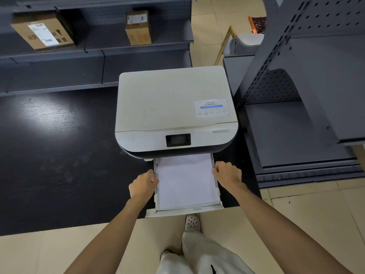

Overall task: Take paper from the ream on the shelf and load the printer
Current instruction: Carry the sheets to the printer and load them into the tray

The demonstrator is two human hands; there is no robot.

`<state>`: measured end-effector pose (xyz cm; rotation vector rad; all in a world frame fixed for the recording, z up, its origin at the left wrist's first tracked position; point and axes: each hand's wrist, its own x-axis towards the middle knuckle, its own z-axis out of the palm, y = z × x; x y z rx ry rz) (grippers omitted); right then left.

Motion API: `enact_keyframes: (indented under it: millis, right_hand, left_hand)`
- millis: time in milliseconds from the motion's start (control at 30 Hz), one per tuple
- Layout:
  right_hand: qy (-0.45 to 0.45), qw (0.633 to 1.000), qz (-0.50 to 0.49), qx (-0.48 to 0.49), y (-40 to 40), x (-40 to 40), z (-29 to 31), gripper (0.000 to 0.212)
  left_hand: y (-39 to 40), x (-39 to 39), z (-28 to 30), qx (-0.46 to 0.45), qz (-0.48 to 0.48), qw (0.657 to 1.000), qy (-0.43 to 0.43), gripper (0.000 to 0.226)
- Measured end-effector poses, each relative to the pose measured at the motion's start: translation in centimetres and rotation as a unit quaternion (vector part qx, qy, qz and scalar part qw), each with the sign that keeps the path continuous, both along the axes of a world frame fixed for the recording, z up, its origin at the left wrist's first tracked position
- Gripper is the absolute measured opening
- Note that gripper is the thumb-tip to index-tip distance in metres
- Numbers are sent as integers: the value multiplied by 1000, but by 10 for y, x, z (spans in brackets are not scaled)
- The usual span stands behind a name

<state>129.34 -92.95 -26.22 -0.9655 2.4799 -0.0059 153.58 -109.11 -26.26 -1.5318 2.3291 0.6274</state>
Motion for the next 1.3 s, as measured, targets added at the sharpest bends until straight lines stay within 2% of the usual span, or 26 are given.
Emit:
enact_keyframes:
  millis: [200,800,967,1300]
  right_hand:
    - [2,1000,14,3,-5,3,1,20]
    - [-5,1000,9,-8,-2,3,-4,20]
    - [-7,1000,13,17,-11,6,-3,21]
    - [-8,998,21,55,-12,14,-3,22]
  left_hand:
    - [1,-10,2,7,-36,999,-35,15]
    - [-4,-10,-1,13,-29,998,-47,20]
    - [-1,-15,-3,17,-35,997,-60,21]
    - [12,-9,-3,43,-31,998,-23,20]
